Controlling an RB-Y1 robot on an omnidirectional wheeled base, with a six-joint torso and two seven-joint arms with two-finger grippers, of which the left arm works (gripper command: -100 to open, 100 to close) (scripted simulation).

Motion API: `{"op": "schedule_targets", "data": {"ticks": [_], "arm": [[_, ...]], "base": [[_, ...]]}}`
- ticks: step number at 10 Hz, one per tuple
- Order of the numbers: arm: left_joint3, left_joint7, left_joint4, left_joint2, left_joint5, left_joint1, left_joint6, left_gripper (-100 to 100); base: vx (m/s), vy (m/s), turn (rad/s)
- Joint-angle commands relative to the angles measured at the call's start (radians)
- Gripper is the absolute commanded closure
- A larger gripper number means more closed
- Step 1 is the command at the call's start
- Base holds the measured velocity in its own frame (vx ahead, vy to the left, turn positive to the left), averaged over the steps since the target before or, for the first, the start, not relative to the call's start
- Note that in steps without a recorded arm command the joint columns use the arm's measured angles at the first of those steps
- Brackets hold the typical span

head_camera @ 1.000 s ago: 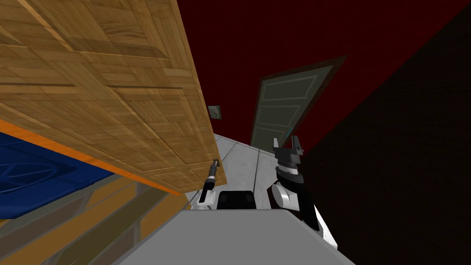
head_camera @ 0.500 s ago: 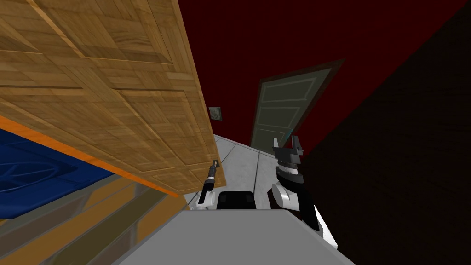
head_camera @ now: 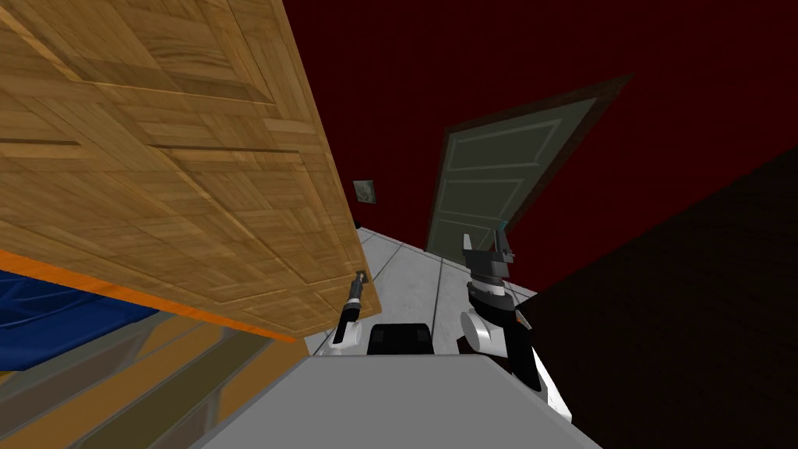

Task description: Push the door open

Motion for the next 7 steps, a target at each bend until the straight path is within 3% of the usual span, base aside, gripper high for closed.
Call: {"op": "schedule_targets", "data": {"ticks": [1,6,7], "arm": [[0.027,-0.008,-0.012,0.003,0.014,-0.004,0.007,100],[0.082,-0.020,-0.012,-0.025,0.045,-0.013,0.016,100],[0.075,-0.019,-0.015,-0.020,0.041,-0.005,0.022,100]], "base": [[0.209,-0.061,0.104],[0.187,-0.062,0.071],[0.091,-0.019,0.032]]}}
